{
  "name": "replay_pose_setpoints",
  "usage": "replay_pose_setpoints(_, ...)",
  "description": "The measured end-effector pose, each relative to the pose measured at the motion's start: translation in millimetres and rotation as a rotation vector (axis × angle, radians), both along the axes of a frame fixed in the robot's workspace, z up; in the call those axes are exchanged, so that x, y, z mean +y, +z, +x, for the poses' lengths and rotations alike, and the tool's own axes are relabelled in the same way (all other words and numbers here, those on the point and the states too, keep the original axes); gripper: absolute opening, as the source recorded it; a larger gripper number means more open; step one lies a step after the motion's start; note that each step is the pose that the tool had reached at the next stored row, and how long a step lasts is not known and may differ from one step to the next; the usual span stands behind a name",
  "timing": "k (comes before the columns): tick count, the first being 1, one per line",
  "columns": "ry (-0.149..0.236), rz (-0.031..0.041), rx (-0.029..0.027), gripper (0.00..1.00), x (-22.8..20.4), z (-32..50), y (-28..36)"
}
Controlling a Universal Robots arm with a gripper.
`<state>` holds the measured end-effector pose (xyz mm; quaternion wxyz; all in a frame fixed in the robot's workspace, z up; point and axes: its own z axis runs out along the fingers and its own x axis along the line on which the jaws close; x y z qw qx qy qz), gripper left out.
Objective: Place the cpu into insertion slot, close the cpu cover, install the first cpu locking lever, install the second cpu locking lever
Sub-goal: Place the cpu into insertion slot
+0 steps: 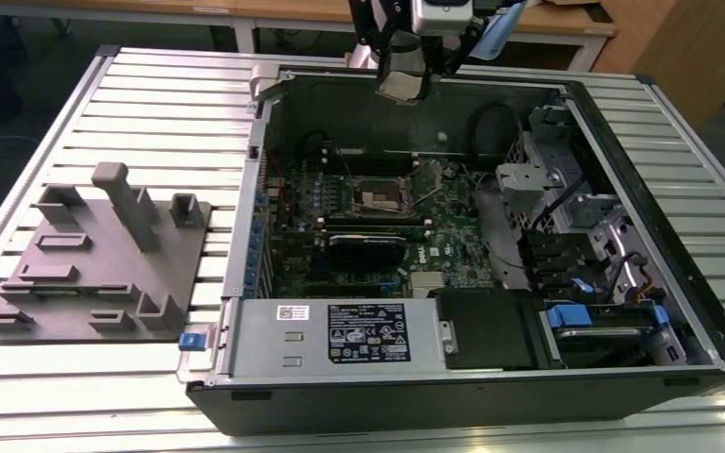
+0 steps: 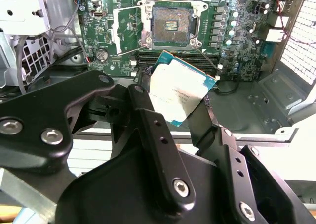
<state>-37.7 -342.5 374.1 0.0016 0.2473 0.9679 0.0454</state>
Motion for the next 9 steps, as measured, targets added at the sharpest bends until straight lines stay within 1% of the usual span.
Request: replay_pose_setpoints(9,-0.012,0.0,0.0,0.54,0.0,0.0,0.0)
